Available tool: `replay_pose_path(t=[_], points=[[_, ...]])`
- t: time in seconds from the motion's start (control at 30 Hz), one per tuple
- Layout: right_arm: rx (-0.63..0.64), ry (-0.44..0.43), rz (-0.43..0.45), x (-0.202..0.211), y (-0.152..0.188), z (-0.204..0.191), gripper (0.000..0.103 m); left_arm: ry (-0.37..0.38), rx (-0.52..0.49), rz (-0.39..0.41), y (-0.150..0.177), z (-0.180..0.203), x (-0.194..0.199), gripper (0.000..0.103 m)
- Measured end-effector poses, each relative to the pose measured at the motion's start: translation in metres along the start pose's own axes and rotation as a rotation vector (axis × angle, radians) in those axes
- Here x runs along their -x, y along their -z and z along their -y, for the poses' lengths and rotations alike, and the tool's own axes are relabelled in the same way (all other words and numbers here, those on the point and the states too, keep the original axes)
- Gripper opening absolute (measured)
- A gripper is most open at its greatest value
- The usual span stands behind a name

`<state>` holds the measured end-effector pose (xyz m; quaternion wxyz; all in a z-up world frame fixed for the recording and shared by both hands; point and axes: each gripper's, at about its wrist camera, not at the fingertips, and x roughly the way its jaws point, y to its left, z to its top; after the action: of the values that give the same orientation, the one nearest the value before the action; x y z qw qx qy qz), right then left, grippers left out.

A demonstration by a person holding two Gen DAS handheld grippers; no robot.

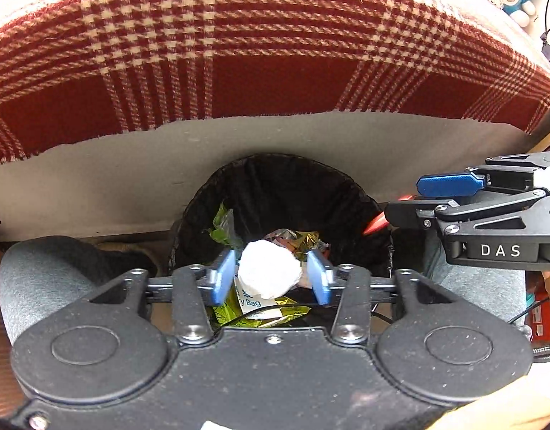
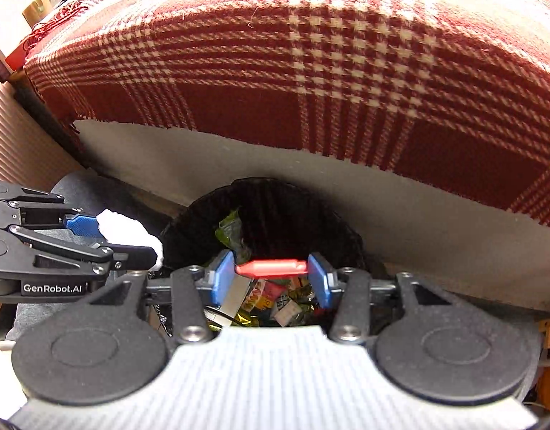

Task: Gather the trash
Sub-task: 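Open both tools over the bin to drop the items, then raise both tools back up toward the blanket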

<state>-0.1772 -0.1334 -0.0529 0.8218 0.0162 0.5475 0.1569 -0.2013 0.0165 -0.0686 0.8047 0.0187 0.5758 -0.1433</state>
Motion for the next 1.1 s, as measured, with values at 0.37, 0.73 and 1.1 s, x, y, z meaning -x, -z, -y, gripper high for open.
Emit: replay_pose_path(t=[0.37,0.73,1.1], points=[[0.004,0.002,-0.003,-0.002,-0.003,0.0,0.067,-0.011,-0.005,-0.001,-0.001,0.001,-0.001,0.062],[0.08,-0.064,0.146,0.038,-0.029,0.003,0.072,0.036,-0.075,0.288,-0.039,0.002,0.061,0.064],[0.085,-0.135,0.456,0.124,-0.139,0.052,0.076,-0.015,-0.065,0.643,-0.17,-0.01,0.113,0.082]])
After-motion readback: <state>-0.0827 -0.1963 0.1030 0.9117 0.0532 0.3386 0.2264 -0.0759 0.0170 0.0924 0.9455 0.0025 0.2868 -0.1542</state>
